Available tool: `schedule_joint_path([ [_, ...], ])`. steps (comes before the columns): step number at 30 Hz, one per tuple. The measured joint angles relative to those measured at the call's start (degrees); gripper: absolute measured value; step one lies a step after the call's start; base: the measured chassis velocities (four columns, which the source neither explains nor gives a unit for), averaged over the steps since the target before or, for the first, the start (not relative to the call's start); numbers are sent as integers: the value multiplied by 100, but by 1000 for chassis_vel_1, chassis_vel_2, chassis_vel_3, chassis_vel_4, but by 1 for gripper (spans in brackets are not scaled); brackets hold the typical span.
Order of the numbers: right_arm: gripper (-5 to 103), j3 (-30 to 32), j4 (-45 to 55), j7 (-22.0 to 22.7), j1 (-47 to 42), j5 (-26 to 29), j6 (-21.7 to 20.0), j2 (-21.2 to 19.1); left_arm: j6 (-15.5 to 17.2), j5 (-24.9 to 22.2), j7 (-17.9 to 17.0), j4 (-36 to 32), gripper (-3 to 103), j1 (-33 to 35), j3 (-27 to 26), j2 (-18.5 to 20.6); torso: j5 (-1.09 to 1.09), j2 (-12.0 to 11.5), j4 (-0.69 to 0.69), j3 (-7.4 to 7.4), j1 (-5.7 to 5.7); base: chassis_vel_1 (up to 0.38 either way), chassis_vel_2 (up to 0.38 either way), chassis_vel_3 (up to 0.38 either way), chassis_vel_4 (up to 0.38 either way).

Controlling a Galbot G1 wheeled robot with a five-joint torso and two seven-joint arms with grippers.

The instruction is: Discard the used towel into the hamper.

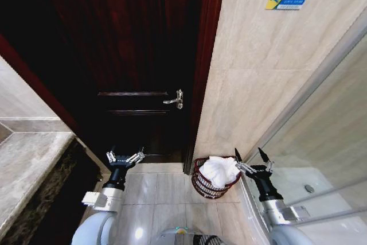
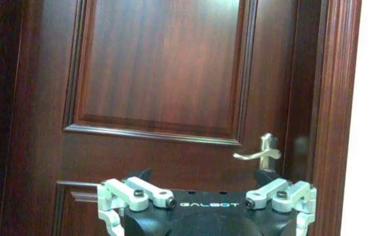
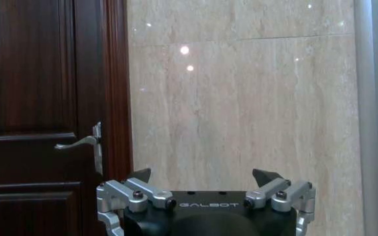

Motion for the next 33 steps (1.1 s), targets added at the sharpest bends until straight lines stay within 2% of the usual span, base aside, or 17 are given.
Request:
schedule_joint_path([
  [9, 100, 0, -1, 0, 1, 2, 0, 0, 0, 0, 0, 0, 100, 0, 0, 0, 0, -1, 0, 0, 2, 40, -32, -27, 40],
  [24, 100, 0, -2, 0, -1, 3, 0, 0, 0, 0, 0, 0, 100, 3, 0, 0, 1, 4, -1, -2, -7, 186, -186, -170, 169],
  [33, 100, 0, -2, 0, 3, 3, 0, -1, 0, 0, 0, 0, 100, -1, 0, 0, 1, -1, 0, 2, 5, 88, 73, -82, -70],
])
